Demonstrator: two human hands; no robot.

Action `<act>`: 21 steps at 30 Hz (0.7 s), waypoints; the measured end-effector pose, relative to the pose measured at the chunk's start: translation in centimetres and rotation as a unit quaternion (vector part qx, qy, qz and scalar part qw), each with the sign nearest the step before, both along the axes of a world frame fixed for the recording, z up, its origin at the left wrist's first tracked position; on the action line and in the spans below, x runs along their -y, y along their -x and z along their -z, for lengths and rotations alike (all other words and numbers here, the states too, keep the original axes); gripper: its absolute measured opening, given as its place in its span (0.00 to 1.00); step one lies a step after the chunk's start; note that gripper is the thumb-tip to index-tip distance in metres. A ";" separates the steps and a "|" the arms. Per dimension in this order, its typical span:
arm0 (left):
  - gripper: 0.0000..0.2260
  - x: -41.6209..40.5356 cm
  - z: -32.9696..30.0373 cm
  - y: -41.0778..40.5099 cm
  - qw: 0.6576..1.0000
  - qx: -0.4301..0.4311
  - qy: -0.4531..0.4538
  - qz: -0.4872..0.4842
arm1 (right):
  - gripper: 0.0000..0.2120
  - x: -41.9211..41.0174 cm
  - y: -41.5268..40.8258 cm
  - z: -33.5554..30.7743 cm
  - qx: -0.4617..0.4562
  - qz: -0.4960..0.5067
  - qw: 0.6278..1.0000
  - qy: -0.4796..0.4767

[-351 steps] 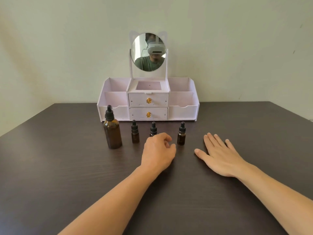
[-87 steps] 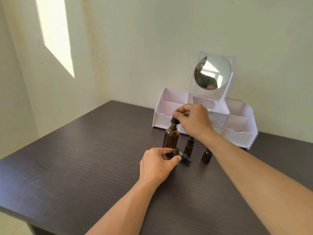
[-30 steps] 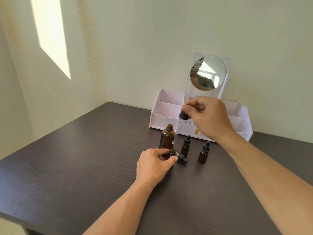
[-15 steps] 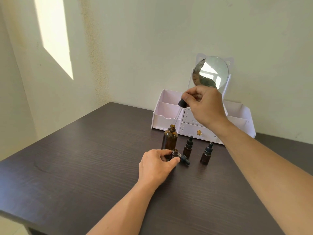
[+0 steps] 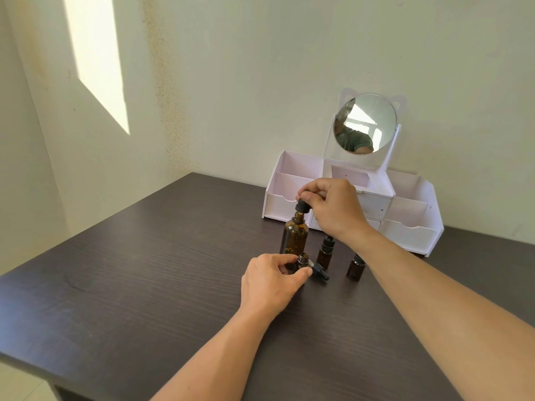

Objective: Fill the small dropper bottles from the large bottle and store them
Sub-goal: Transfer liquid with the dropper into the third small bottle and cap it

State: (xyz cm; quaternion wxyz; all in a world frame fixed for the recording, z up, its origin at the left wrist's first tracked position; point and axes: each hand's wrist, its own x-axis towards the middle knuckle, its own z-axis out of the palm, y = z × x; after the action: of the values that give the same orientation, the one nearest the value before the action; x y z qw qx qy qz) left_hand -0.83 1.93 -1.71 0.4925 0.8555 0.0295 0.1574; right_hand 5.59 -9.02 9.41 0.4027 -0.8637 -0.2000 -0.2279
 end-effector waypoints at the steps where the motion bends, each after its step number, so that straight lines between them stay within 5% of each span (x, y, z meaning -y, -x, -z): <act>1: 0.19 0.0 0.0 0.0 1.000 0.001 -0.002 0.000 | 0.06 0.0 0.0 0.0 0.003 0.002 1.000 -0.001; 21: 0.15 -0.1 0.0 0.3 1.000 0.009 -0.001 -0.005 | 0.02 1.9 2.5 -6.0 0.100 -0.030 0.989 -0.109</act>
State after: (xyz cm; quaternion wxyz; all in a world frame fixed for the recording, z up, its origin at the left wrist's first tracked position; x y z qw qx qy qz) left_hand -1.10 1.99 -1.69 0.4909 0.8545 0.0292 0.1672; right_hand 3.07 -10.91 15.41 0.4789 -0.7810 -0.2396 -0.3213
